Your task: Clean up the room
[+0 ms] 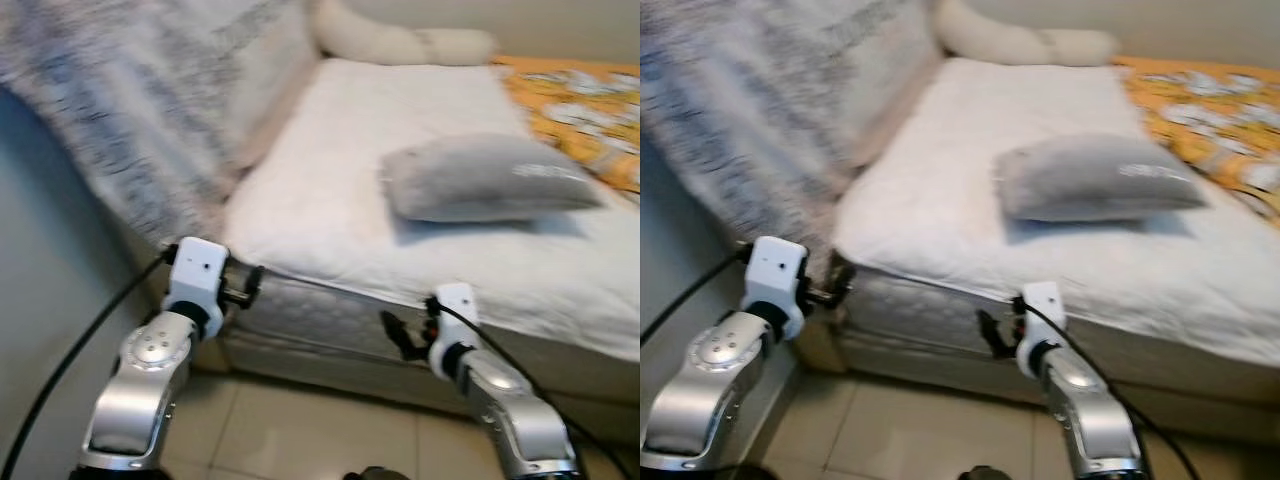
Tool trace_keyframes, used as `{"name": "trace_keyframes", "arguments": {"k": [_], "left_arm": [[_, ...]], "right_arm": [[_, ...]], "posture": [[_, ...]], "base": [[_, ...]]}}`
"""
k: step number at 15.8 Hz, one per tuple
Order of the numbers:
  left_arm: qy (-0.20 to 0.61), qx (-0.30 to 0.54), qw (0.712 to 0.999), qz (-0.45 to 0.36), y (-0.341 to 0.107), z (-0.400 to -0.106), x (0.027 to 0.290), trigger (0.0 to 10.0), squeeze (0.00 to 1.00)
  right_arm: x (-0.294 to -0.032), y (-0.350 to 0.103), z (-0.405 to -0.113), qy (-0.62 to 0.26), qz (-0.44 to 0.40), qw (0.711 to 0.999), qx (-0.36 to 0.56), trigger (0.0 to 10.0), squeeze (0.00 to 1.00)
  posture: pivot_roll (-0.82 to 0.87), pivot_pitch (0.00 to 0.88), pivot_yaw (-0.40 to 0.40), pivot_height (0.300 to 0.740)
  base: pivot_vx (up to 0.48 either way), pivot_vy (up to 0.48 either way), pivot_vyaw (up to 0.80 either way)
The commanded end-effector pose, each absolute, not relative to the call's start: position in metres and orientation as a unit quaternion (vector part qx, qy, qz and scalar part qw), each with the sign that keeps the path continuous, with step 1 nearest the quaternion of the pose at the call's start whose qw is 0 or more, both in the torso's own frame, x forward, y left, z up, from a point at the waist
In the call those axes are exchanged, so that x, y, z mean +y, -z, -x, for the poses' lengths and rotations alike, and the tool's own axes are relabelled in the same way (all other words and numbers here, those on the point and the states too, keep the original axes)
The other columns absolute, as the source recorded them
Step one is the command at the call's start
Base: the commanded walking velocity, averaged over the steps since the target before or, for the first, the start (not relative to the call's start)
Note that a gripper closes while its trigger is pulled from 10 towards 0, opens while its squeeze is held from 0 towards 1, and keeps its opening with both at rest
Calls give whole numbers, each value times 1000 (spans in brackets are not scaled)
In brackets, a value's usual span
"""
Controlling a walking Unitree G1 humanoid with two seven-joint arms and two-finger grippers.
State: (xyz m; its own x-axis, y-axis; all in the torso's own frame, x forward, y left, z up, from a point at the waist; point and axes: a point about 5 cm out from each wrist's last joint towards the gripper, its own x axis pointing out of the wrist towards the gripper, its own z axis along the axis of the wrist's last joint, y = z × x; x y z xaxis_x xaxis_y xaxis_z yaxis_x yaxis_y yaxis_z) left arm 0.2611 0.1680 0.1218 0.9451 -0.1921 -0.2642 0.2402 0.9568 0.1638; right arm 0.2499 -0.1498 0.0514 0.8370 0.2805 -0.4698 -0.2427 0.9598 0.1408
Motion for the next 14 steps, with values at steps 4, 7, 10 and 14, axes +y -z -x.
{"name": "trace_keyframes", "arguments": {"k": [4,7,10,14], "left_arm": [[84,124,985,-88,-125,-265,175,10000,0],[69,117,984,-113,-126,-267,178,10000,0],[57,107,988,-95,-128,-269,180,10000,0],[63,101,989,-89,-129,-271,177,10000,0]], "right_arm": [[-143,-60,-255,-146,-30,960,238,10000,0],[-141,-61,-256,-146,-30,960,235,10000,0],[-140,-68,-262,-145,-36,966,209,10000,0],[-140,-87,-273,-137,-36,978,150,10000,0]], "posture": [[-8,0,3,740],[-7,0,3,740],[-13,0,8,740],[-20,0,12,740]], "base": [[0,0,-781],[0,0,-781],[0,0,-779],[0,0,0]]}}
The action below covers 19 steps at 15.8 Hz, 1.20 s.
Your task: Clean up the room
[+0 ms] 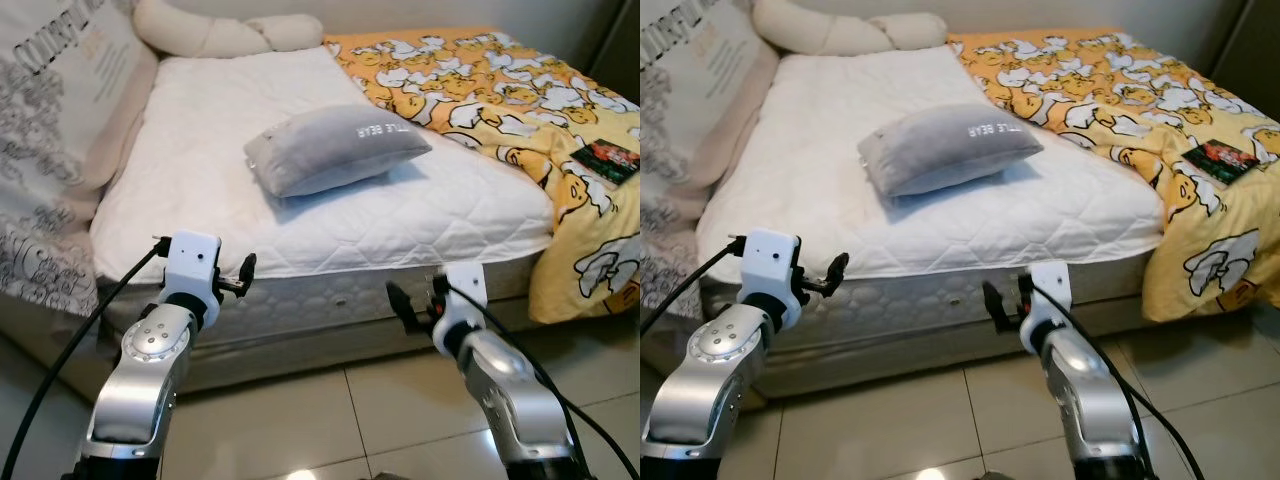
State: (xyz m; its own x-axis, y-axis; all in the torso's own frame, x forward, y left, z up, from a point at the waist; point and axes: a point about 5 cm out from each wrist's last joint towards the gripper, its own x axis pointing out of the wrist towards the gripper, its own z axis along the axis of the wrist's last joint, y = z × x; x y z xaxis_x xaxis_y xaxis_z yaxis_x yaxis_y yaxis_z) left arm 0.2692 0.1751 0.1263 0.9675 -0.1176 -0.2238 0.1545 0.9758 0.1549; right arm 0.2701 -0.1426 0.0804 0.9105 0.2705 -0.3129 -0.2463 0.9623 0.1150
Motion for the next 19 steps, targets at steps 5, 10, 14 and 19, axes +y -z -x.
{"name": "trace_keyframes", "arguments": {"k": [5,10,14,19], "left_arm": [[62,97,990,-86,-131,-273,178,10000,0],[63,97,990,-87,-131,-275,178,10000,0],[61,97,990,-87,-131,-275,178,10000,0],[61,95,990,-87,-131,-277,178,10000,0]], "right_arm": [[-139,-88,-276,-136,-15,981,135,10000,0],[-139,-90,-279,-127,8,984,121,10000,0],[-141,-90,-281,-115,28,986,117,10000,0],[-144,-91,-285,-100,47,989,103,10000,0]], "posture": [[-17,0,13,740],[-20,0,13,740],[-20,0,12,740],[-23,0,10,740]], "base": [[262,0,0],[281,0,0],[280,0,0],[280,0,0]]}}
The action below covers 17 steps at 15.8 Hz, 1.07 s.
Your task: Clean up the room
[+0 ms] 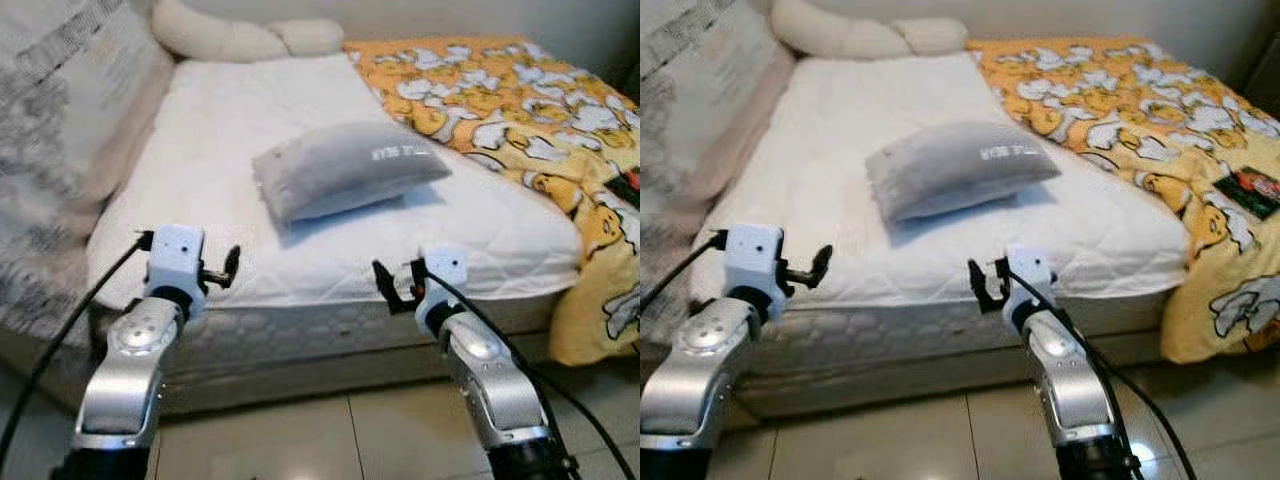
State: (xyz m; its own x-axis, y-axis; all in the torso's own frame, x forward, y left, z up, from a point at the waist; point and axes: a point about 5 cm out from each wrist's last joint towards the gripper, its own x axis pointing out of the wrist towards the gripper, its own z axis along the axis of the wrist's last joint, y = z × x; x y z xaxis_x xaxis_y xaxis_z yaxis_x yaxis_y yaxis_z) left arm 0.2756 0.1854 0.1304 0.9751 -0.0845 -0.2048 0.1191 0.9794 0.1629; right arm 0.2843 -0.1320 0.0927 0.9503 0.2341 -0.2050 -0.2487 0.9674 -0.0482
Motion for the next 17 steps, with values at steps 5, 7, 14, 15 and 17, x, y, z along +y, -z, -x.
{"name": "trace_keyframes", "arguments": {"k": [5,7,14,15,17], "left_arm": [[64,94,990,-88,-131,-278,177,10000,0],[64,94,990,-88,-131,-278,177,10000,0],[61,96,990,-88,-131,-277,179,10000,0],[61,96,990,-88,-131,-277,179,10000,0],[60,97,990,-88,-131,-277,179,10000,0]], "right_arm": [[-147,-91,-286,-102,30,989,102,10000,0],[-147,-91,-286,-103,27,989,103,10000,0],[-147,-89,-284,-108,15,988,110,10000,0],[-147,-89,-284,-108,14,988,110,10000,0],[-148,-89,-284,-107,13,988,110,10000,0]], "posture": [[-23,0,10,740],[-24,0,12,740],[-23,0,14,740],[-23,0,14,740],[-24,0,15,740]], "base": [[280,0,0],[277,0,0],[276,0,0],[274,0,0],[272,0,0]]}}
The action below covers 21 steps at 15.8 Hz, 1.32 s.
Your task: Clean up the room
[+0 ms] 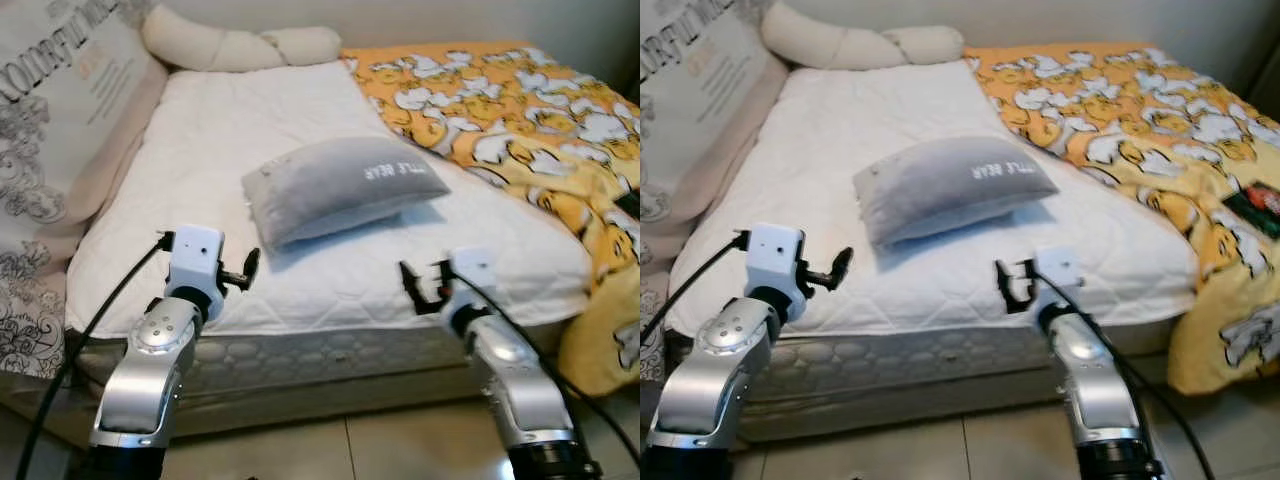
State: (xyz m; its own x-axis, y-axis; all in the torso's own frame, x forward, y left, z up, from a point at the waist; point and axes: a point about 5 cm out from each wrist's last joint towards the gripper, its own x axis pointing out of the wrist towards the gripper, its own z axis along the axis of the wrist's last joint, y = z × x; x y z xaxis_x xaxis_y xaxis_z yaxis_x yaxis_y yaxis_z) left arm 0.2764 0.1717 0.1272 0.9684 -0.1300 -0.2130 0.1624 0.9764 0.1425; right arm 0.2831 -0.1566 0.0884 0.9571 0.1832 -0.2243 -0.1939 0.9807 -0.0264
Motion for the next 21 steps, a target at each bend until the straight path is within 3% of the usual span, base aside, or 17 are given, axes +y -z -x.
{"name": "trace_keyframes", "arguments": {"k": [1,21], "left_arm": [[60,97,989,-89,-131,-277,179,10000,0],[62,95,989,-91,-132,-280,179,10000,0]], "right_arm": [[-148,-89,-284,-106,13,988,111,10000,0],[-146,-86,-285,-112,23,987,115,10000,0]], "posture": [[-25,0,17,740],[-18,0,15,740]], "base": [[266,0,0],[262,0,0]]}}
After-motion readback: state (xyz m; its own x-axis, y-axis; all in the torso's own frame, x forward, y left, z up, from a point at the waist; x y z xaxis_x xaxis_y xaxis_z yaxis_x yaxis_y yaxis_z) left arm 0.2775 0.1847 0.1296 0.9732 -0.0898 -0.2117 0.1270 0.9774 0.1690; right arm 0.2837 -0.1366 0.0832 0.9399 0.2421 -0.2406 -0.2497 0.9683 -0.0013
